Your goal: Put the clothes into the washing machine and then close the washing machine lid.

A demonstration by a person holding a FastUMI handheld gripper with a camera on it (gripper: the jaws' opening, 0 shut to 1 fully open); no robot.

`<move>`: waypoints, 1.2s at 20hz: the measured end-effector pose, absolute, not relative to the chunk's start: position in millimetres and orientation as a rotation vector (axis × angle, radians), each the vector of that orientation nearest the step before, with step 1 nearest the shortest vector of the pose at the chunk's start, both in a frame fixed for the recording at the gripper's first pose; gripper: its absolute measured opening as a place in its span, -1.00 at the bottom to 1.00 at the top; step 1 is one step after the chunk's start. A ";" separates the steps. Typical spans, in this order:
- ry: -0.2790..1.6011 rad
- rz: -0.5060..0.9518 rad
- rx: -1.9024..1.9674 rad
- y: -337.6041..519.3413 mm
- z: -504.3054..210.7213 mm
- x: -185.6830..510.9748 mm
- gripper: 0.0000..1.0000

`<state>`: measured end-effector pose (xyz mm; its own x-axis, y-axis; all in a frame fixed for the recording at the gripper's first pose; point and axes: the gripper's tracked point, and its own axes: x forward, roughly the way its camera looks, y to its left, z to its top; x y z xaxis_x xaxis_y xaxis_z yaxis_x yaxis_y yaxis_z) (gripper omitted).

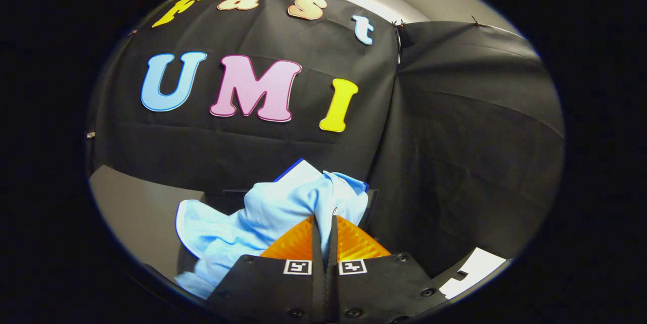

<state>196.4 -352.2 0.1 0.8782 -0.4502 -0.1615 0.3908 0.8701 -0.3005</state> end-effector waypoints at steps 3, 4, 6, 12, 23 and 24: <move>0.249 -0.460 -0.266 -391.1 -14.4 195.8 -0.91; 0.255 -0.459 -0.269 -399.0 -21.0 198.0 -0.91; 0.288 -0.452 -0.279 -408.3 -39.4 205.6 -0.91; 0.416 -0.420 -0.197 -406.2 -112.3 227.7 -0.90; 0.669 -0.432 -0.086 -399.7 -244.1 216.4 -0.90; 0.690 -0.438 -0.078 -400.3 -252.6 214.2 -0.90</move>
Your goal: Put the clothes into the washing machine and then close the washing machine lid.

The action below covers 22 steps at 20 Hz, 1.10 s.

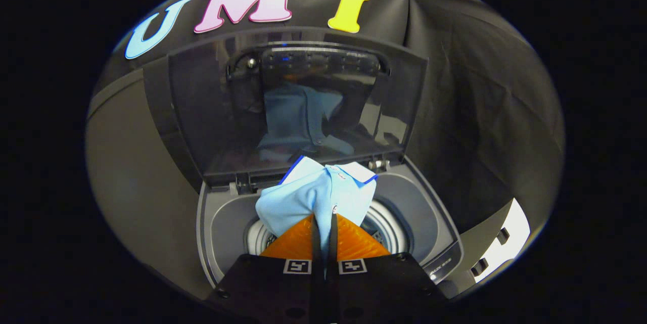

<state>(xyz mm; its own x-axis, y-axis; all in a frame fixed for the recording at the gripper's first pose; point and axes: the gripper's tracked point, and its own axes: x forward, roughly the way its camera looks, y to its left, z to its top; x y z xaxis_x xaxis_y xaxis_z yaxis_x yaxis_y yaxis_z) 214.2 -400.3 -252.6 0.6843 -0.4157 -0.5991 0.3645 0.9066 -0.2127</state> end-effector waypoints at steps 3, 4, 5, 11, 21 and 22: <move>0.765 -0.442 -0.081 -404.9 -282.6 206.7 -0.90; 0.800 -0.442 -0.084 -406.4 -295.0 201.4 -0.90; 0.833 -0.433 -0.085 -406.1 -305.9 196.9 -0.90; 0.874 -0.424 -0.098 -410.2 -330.1 187.8 -0.90; 0.878 -0.465 -0.123 -425.9 -323.4 183.3 0.98; 0.880 -0.471 -0.126 -429.3 -323.2 181.9 0.98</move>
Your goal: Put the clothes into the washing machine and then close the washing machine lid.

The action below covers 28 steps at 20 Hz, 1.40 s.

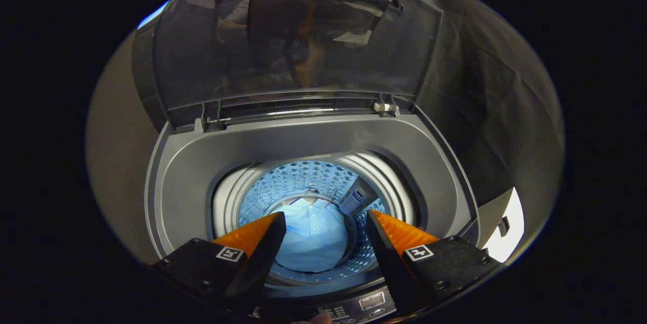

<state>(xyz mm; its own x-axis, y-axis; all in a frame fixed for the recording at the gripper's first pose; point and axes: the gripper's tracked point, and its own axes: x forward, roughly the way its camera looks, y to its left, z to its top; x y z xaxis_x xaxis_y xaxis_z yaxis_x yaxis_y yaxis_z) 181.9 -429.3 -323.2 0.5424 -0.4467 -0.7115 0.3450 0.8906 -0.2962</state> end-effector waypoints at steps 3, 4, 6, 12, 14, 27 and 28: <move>0.888 -0.476 -0.117 -430.0 -325.8 179.0 0.98; 0.889 -0.478 -0.117 -430.4 -326.1 178.8 0.98; 0.890 -0.482 -0.120 -429.3 -324.3 177.5 0.98; 0.829 -0.436 -0.134 -422.3 -314.7 188.1 0.98; 0.786 -0.413 -0.132 -420.2 -305.5 193.8 0.98; 0.422 -0.209 -0.072 -394.8 -191.3 233.2 0.97; 0.408 -0.203 -0.083 -393.2 -182.8 234.1 0.97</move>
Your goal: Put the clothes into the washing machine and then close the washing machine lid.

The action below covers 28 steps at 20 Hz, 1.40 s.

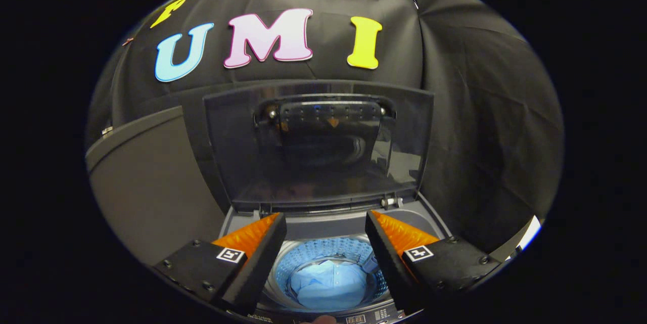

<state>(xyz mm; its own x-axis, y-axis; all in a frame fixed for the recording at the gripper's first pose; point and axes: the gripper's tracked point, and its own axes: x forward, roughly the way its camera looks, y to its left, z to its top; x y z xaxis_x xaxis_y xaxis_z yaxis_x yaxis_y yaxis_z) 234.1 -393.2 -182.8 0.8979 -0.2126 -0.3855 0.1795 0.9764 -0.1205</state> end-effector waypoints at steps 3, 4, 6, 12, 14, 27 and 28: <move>0.381 -0.186 -0.091 -388.1 -165.8 245.0 0.97; 0.375 -0.187 -0.096 -387.3 -158.6 247.7 0.97; 0.355 -0.183 -0.095 -383.7 -144.7 256.2 0.97; 0.334 -0.181 -0.097 -380.5 -120.0 274.5 0.97; 0.321 -0.182 -0.107 -381.1 -111.9 278.0 0.97; 0.256 -0.210 -0.147 -386.3 -67.3 313.7 0.96; 0.254 -0.208 -0.142 -386.7 -65.4 319.3 0.96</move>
